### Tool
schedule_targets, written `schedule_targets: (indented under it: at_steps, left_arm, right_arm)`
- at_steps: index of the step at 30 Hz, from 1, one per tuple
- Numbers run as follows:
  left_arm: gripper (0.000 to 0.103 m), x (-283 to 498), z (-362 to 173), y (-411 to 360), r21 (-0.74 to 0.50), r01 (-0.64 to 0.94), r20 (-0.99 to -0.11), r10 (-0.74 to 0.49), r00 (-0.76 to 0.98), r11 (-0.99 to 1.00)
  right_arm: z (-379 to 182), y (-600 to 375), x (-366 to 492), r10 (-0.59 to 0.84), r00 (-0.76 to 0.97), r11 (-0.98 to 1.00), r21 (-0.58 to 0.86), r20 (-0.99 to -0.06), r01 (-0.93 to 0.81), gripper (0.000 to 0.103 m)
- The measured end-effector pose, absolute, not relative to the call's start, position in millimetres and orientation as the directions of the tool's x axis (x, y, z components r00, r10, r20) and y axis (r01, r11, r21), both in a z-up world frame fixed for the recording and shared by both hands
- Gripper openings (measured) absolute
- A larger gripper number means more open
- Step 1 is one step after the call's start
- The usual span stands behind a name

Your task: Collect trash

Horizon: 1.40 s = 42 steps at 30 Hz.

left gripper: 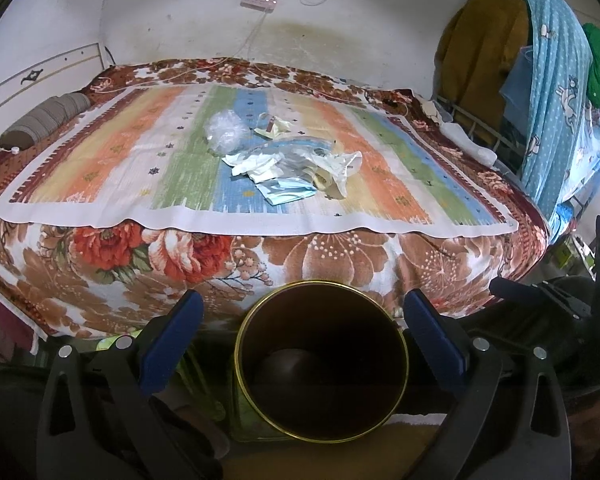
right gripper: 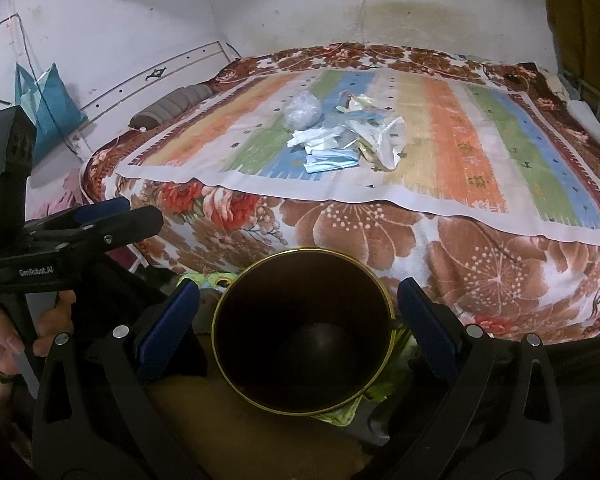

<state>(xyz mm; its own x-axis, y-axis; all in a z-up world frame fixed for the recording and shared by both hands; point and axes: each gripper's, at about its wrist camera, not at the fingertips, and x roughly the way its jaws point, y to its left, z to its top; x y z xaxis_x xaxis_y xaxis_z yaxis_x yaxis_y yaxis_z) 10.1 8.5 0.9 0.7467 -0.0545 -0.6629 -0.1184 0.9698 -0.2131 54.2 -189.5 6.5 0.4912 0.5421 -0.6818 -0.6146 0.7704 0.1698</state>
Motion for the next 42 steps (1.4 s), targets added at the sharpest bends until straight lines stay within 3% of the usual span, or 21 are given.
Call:
schedule_targets:
  at_steps: [25, 29, 42]
  left_arm:
    - [0.097, 10, -1, 12, -0.204, -0.119, -0.665, -0.048, 0.746, 0.972]
    - [0.097, 20, -2, 6, -0.123, -0.127, -0.687, 0.008, 0.727, 0.984]
    - [0.097, 57, 13, 9, -0.040, -0.116, -0.700, 0.055, 0.712, 0.992]
  right_arm:
    - [11, -187, 55, 0.543, 0.504, 0.770, 0.159, -0.671, -0.618, 0.094]
    - [11, -183, 56, 0.528, 0.519, 0.778, 0.138, -0.673, -0.613, 0.094]
    - [19, -178, 92, 0.531, 0.525, 0.790, 0.163, -0.665, -0.592, 0.094]
